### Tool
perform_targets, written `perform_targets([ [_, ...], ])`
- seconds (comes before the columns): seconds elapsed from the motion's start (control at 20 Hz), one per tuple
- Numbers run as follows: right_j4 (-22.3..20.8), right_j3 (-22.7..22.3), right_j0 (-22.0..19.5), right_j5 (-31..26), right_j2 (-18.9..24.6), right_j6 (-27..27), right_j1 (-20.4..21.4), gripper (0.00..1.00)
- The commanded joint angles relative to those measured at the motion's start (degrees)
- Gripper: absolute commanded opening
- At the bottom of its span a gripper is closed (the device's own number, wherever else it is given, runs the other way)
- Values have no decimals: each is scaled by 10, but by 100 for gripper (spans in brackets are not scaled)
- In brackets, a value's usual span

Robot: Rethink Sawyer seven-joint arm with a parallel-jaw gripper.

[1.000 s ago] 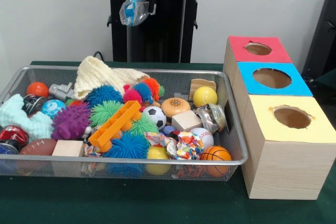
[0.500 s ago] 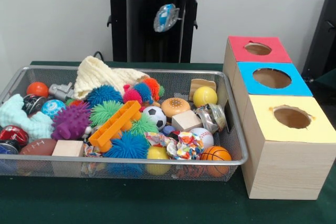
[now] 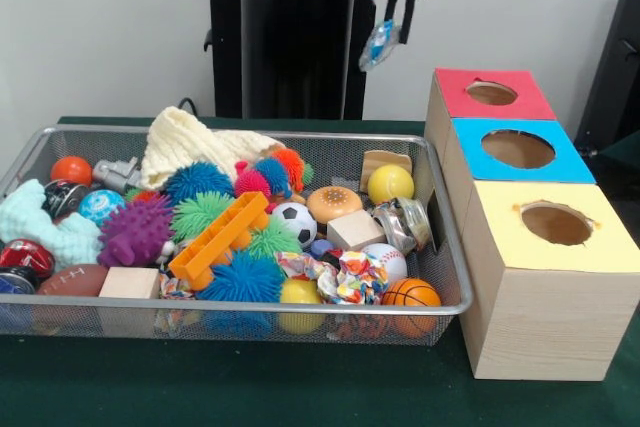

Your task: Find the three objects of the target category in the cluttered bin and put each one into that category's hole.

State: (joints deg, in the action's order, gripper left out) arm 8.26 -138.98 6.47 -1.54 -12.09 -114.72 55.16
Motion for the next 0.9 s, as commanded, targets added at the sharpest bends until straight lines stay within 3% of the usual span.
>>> perform_targets([
  [0.05,78,41,47,31,2,-165,-44,0],
  [0.35,131,48,93,37,4,-179,-59,0],
  [0.7,204,80,163,11,-28,-180,-82,0],
  [0.9,234,92,178,10,-28,-176,-93,0],
])
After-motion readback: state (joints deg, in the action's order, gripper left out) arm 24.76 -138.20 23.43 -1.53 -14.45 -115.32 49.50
